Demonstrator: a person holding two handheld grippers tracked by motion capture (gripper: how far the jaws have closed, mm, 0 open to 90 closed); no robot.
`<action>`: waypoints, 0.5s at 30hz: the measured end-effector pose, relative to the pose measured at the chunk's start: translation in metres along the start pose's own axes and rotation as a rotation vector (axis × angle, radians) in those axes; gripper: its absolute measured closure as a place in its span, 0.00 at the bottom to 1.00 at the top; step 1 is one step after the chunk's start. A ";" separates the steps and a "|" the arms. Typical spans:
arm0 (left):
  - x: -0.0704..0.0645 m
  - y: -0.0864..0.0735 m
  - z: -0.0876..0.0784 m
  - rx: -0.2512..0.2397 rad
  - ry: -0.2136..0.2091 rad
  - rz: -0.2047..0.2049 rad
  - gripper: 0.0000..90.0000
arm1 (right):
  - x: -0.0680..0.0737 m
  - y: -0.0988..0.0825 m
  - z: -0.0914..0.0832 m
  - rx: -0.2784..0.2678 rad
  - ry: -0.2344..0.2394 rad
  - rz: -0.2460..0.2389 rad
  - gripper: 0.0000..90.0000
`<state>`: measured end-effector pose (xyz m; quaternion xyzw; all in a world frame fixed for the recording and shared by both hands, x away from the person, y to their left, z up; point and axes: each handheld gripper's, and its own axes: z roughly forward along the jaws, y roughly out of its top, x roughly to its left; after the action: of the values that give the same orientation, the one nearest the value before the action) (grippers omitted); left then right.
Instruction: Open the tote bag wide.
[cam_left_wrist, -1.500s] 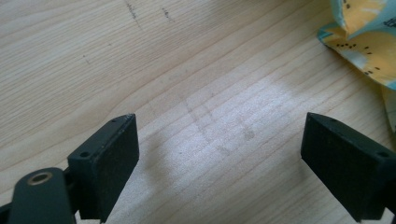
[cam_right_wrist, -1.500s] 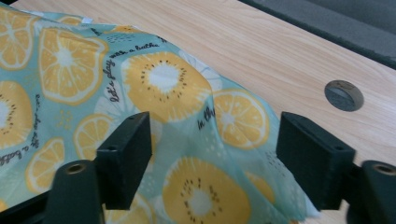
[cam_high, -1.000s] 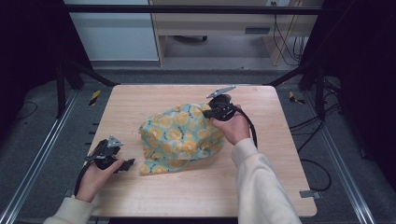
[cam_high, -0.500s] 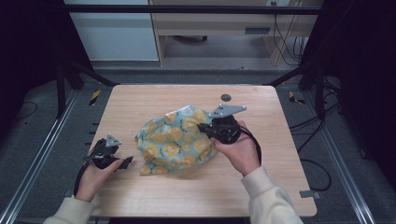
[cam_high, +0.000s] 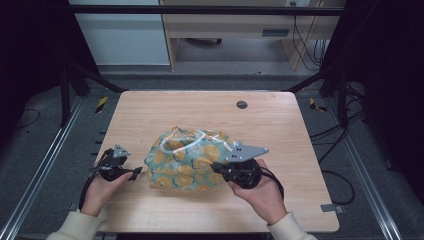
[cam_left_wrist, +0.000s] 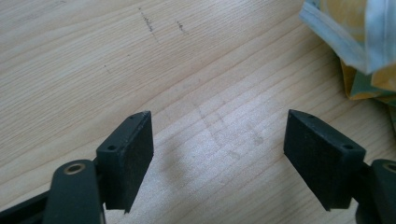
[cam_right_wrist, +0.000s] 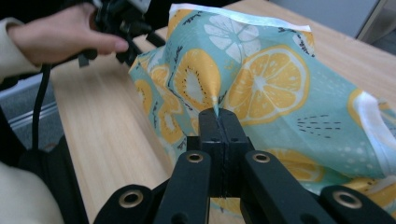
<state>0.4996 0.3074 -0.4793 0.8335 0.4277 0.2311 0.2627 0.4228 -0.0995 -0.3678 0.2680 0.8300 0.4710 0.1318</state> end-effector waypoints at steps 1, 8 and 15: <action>0.000 0.000 0.000 -0.001 -0.001 0.000 0.28 | 0.002 -0.003 0.001 0.005 0.004 0.000 1.00; -0.001 0.001 -0.001 -0.004 -0.003 0.004 0.32 | 0.004 -0.030 0.008 0.036 0.025 0.042 1.00; -0.001 0.001 -0.002 -0.002 -0.008 0.005 0.34 | 0.002 -0.051 0.018 0.072 0.029 0.076 1.00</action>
<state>0.4986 0.3069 -0.4777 0.8352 0.4244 0.2288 0.2645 0.4133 -0.1067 -0.4206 0.2970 0.8374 0.4495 0.0918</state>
